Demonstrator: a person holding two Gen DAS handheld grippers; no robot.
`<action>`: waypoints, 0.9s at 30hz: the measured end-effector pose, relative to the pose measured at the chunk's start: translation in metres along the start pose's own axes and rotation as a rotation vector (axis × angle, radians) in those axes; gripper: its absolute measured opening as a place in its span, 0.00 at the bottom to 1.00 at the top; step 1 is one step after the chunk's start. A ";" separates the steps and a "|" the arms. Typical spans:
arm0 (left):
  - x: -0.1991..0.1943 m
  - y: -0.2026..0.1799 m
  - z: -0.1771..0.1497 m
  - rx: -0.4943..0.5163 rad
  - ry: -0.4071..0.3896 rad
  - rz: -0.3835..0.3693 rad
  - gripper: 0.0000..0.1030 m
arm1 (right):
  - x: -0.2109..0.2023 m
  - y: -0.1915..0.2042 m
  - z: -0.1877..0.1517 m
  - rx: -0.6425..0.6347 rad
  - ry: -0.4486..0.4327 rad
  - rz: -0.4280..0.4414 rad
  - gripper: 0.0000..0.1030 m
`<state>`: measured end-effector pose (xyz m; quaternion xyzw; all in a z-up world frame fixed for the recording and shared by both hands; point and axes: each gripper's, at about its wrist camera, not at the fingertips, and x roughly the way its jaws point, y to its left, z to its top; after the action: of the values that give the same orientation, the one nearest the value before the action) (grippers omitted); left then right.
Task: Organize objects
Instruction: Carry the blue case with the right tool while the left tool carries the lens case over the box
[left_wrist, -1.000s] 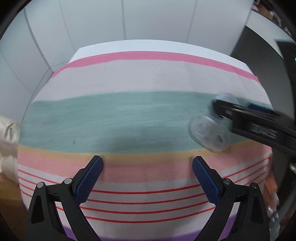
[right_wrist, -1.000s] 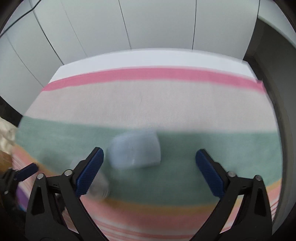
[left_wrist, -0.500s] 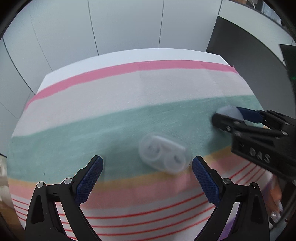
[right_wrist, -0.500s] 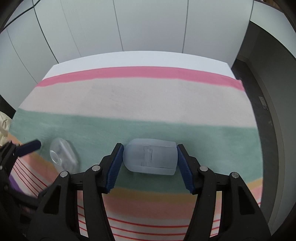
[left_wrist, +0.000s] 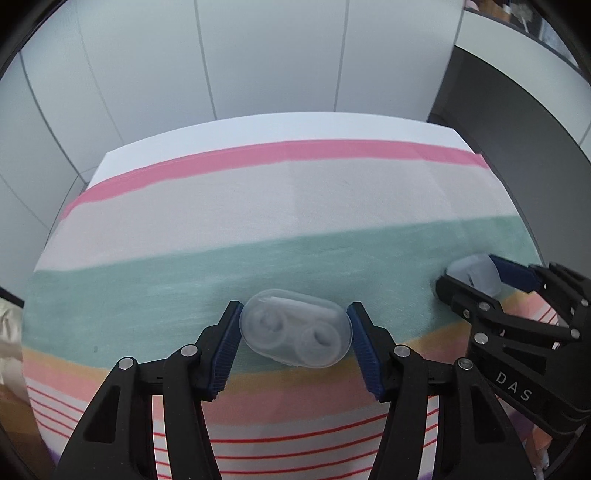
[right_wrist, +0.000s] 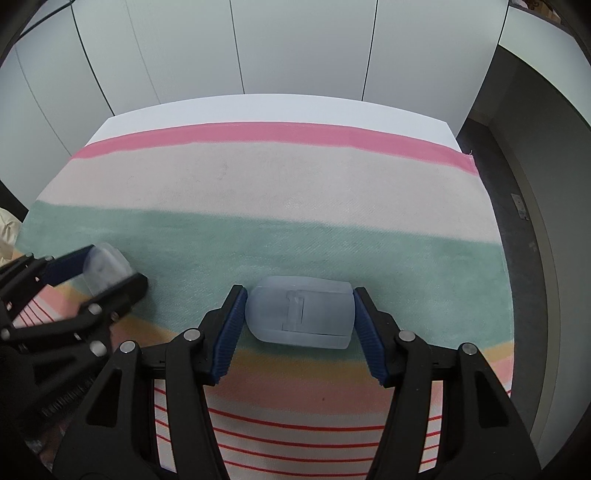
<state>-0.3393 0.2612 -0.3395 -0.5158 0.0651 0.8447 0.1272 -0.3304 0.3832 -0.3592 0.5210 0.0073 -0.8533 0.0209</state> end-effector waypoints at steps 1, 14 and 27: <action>-0.001 0.001 0.001 -0.005 0.000 0.005 0.57 | -0.002 0.000 0.000 0.000 0.000 -0.001 0.59; -0.086 0.023 -0.001 -0.027 -0.041 0.053 0.57 | -0.075 0.018 0.010 -0.011 -0.043 -0.007 0.59; -0.177 0.031 -0.062 0.017 -0.031 0.116 0.57 | -0.168 0.041 -0.039 0.005 -0.057 -0.012 0.59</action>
<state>-0.2179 0.1905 -0.2120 -0.4971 0.1001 0.8579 0.0834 -0.2177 0.3487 -0.2276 0.4964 0.0079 -0.8679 0.0148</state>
